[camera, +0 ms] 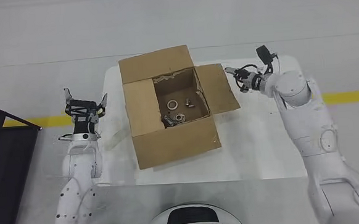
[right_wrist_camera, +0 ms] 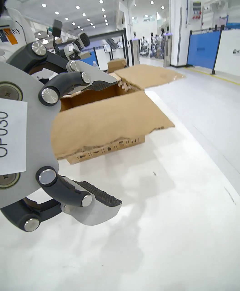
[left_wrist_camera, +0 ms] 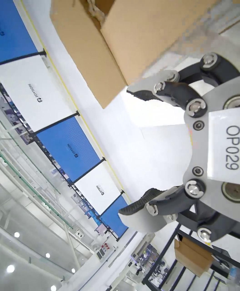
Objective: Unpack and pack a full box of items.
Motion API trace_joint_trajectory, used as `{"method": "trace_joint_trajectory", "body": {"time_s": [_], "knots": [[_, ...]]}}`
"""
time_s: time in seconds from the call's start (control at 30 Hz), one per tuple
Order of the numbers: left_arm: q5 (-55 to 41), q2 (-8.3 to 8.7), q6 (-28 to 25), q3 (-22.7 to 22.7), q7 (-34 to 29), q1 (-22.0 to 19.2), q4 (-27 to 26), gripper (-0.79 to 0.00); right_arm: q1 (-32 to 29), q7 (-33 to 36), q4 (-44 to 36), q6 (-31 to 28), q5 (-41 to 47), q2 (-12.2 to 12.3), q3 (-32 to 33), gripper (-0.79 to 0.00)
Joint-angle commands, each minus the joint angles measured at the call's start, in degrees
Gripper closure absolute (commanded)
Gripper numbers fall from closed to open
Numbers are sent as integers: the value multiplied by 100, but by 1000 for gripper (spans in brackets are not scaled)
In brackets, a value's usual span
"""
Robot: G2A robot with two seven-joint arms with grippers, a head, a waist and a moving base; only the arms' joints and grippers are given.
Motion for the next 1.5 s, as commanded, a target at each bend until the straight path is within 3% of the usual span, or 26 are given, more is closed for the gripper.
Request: {"method": "trace_joint_trajectory", "body": {"time_s": [0.0,0.17,0.43,0.63,0.77,1.13,1.2,1.33,1.47], "knots": [[14,12,32,-107,22,-10,260,-785,156,106,306,-56,84,-45,-214,-785],[-57,18,65,-180,119,-90,762,-785,504,706,1032,-596,1012,-149,-393,-785],[364,34,-199,51,101,-281,1174,-785,788,1576,1639,-1099,2351,-140,-53,-785],[596,43,-200,156,154,-355,1444,-785,749,2300,1689,-1186,3172,-71,256,-785],[630,36,-175,245,150,-456,1559,-785,616,2628,1254,-1155,3482,-35,321,-785],[623,42,-162,277,65,-580,1665,-785,-290,1865,-1268,-510,2534,125,265,-785],[595,38,-136,292,66,-592,1669,-785,-378,1532,-1622,-434,2023,145,149,-785],[575,27,-91,368,50,-587,1636,-785,-396,1165,-1895,-210,1562,126,-227,-785],[554,17,-30,423,52,-578,1611,-785,-160,1209,-1729,-174,1490,60,-738,-785]]}}
